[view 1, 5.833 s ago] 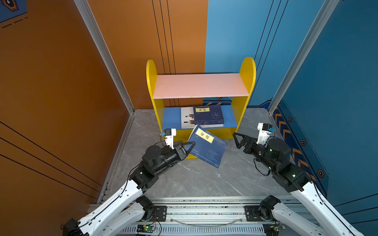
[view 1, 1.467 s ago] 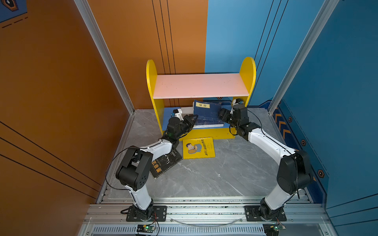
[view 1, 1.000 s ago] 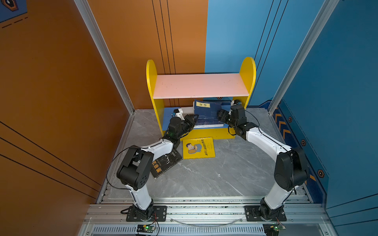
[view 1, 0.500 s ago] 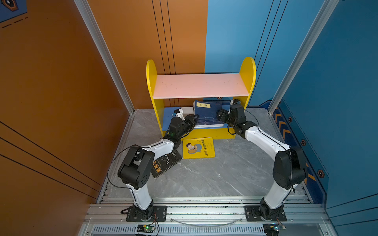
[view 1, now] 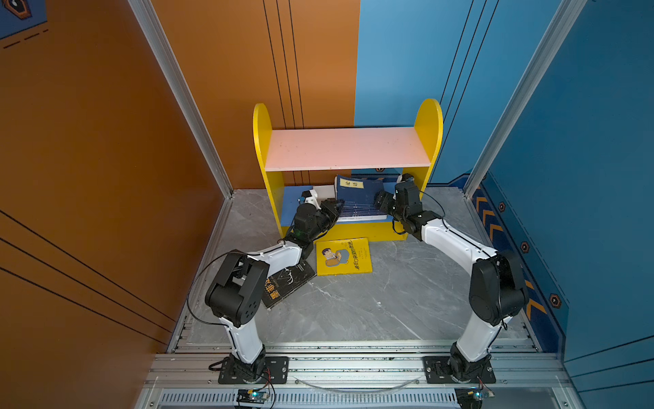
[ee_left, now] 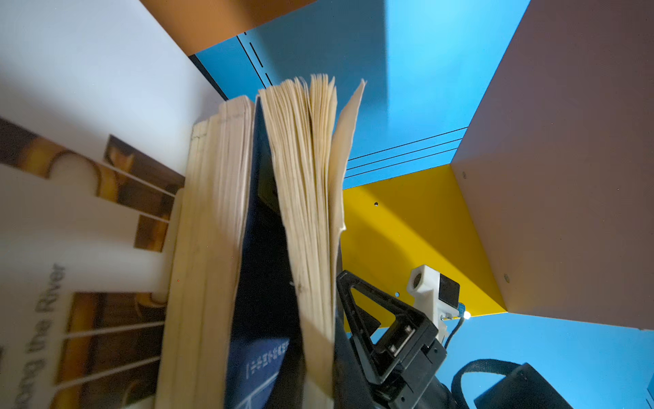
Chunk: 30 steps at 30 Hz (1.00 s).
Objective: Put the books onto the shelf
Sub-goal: 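Press the dark blue book flat on the stack with both grippers, then open both grippers and draw them back from the shelf toward the table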
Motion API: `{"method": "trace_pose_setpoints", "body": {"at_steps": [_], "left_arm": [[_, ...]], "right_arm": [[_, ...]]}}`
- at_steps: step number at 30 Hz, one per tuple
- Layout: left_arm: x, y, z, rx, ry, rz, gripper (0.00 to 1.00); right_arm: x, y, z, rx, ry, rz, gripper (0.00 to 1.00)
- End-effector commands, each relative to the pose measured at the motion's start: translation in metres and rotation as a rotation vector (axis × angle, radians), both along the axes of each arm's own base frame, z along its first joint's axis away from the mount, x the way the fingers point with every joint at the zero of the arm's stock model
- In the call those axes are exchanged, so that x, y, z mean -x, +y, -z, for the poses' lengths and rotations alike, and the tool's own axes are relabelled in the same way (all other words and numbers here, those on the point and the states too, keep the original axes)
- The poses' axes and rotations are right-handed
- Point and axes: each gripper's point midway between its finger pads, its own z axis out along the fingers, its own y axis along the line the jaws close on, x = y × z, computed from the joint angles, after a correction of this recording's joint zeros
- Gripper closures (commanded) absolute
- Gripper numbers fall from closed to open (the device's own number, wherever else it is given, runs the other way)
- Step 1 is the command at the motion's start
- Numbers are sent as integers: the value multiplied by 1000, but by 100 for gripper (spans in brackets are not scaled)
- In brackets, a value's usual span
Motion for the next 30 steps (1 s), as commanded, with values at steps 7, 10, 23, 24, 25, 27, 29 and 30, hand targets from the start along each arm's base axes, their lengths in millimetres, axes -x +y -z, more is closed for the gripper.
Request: {"method": "trace_pose_setpoints", "body": {"at_steps": [7,10,23,24,25,27,29,30], "left_arm": [[3,14,-17,-18,-45,-43,61],[8,23,-8,-29,-24,-61,51],[25,53,-15,-156,-18,-118,31],[27,55,-17,-164,-21,-119,30],[29,56,-16,-172,-18,-120,29],[33,59,-18,-186,-25,-123,28],[39,62,-19,-200,-31,-123,26],[41,64,-21,-207,-38,-123,25]], "right_arm": [[3,-10,32,83,61,38,23],[4,-12,32,88,63,43,22],[6,-10,15,70,32,36,23],[6,-8,11,65,24,26,22],[6,-7,7,62,14,17,22],[6,0,-4,57,-15,-16,22],[8,6,-17,59,-47,-47,21],[9,9,-24,62,-64,-63,21]]}}
